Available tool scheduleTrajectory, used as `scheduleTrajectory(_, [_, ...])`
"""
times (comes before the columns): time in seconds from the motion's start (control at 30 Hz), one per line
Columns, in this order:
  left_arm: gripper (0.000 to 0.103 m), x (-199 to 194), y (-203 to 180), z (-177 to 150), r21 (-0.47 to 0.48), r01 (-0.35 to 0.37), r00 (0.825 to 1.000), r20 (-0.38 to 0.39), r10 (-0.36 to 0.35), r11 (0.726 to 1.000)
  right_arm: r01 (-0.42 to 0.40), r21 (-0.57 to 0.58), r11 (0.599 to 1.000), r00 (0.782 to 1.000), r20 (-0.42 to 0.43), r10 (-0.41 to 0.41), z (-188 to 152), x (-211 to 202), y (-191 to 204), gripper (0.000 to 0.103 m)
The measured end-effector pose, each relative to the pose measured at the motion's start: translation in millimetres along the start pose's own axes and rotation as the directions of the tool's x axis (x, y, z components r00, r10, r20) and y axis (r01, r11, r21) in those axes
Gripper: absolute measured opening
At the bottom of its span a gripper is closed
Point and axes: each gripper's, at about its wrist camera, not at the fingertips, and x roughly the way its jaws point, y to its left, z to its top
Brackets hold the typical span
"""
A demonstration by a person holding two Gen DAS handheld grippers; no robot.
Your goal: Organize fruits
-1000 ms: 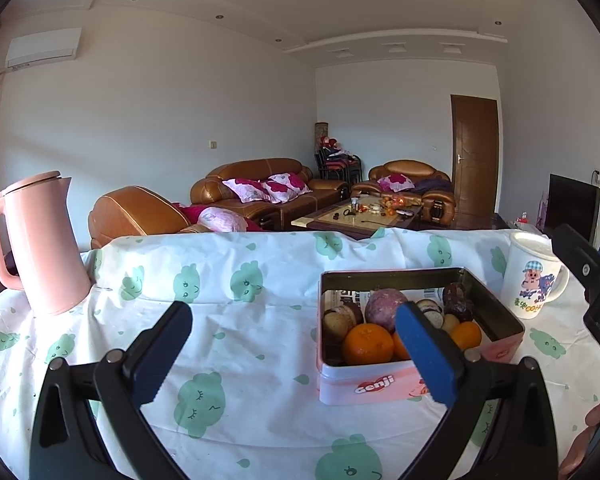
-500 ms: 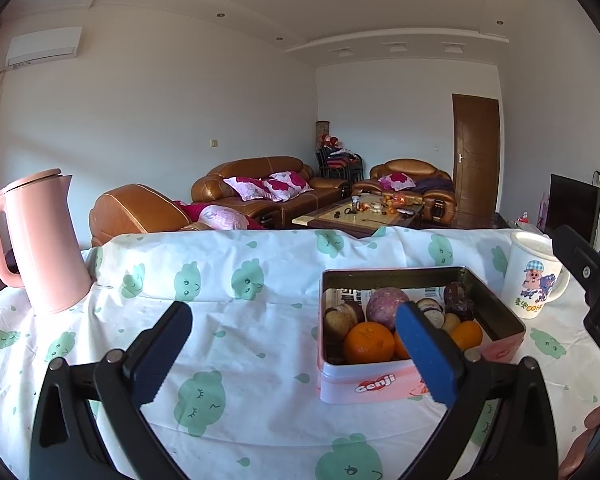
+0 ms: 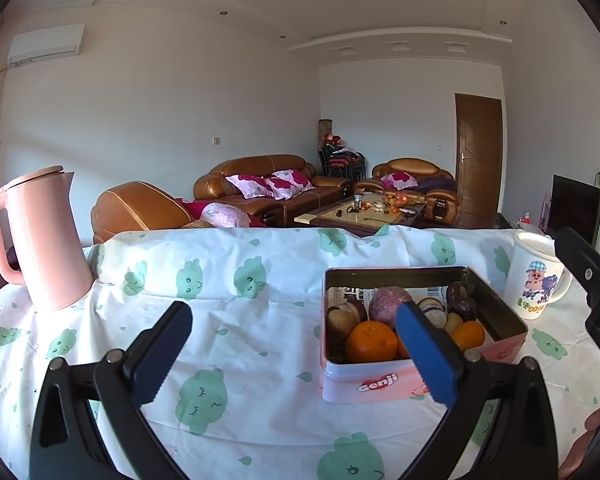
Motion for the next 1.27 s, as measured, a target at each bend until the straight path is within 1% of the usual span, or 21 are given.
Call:
scheduleTrajectory(0.27, [0.103,3.5,2.3,-0.7,-0.015,-0.014,1.000,-0.025,0.014,1.000,0.000,0.000,1.000,1.000,-0.001,0.000,0.0,-0.2,-0.9,0.084])
scheduleTrajectory(0.8, [0.103,6.6,3.9,-0.7,-0.023,-0.038,0.998,-0.046,0.037,0.999,0.000,-0.001,1.000,1.000,-0.001,0.000,0.3,-0.2,-0.8,0.085])
scheduleTrajectory(1.1, [0.103,7.3,5.3,-0.9,-0.032,-0.025,0.998,-0.052,0.023,0.999,0.001,-0.001,1.000,1.000,-0.004,-0.001,0.2,0.0,-0.8,0.085])
scheduleTrajectory(1.27, [0.103,8.5,4.9,-0.7,-0.027,-0.029,0.998,-0.057,0.028,0.999,0.001,-0.003,1.000,1.000,-0.007,-0.001,-0.8,-0.4,-2.6,0.085])
